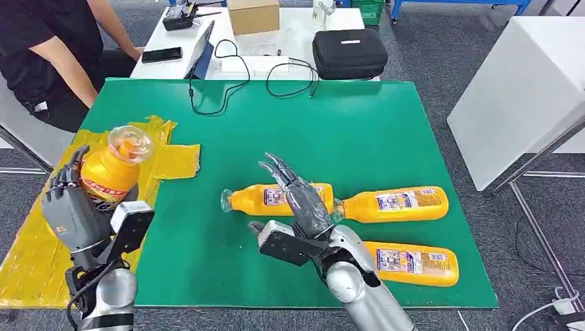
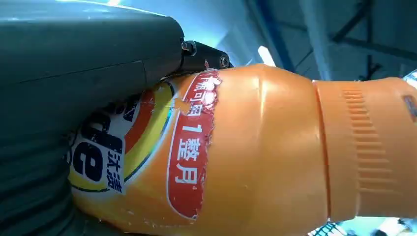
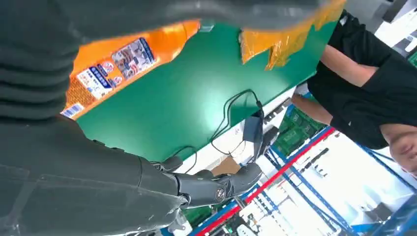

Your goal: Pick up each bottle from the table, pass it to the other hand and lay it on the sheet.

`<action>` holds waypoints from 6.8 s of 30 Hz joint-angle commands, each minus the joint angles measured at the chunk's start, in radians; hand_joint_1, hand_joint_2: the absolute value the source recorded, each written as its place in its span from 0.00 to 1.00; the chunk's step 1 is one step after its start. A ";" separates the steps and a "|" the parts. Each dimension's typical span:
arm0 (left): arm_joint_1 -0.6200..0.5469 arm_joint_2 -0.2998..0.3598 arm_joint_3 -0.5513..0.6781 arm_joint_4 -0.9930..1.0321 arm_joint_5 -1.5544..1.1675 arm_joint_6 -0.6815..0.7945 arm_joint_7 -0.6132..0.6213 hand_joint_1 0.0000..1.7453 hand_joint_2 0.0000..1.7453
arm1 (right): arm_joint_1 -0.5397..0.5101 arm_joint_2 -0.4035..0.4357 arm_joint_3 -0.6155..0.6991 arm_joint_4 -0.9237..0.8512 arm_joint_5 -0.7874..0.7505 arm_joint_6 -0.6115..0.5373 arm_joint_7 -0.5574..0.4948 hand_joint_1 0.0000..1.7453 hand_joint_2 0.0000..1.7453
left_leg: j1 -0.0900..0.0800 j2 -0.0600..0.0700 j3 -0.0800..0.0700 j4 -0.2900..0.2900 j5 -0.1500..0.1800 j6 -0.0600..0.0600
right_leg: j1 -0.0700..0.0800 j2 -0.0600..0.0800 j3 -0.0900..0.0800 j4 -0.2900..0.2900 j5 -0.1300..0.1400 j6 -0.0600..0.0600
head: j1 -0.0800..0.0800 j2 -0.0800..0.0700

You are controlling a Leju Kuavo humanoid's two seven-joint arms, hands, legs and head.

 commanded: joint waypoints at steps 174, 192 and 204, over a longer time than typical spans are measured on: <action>0.101 0.058 0.201 0.158 1.269 -1.045 -0.063 0.00 1.00 | -0.337 0.046 0.011 0.705 0.282 -0.077 0.137 1.00 1.00 | 0.000 0.003 0.009 -0.004 0.003 -0.003 | 0.000 0.004 0.007 -0.001 0.000 -0.001 | 0.000 0.000; 0.196 -0.020 0.129 0.092 1.312 -1.139 -0.049 0.00 1.00 | -0.277 0.045 0.093 0.404 0.170 -0.047 0.131 1.00 1.00 | 0.001 -0.002 0.000 0.000 0.001 -0.004 | 0.000 -0.001 0.000 0.002 -0.002 -0.002 | 0.000 0.000; 0.191 -0.033 0.031 0.080 1.438 -1.194 -0.029 0.00 1.00 | -0.322 0.142 0.169 0.477 0.163 -0.046 0.152 1.00 1.00 | 0.000 -0.001 -0.003 0.000 0.002 -0.003 | 0.000 0.001 -0.002 0.002 0.000 -0.001 | 0.000 0.000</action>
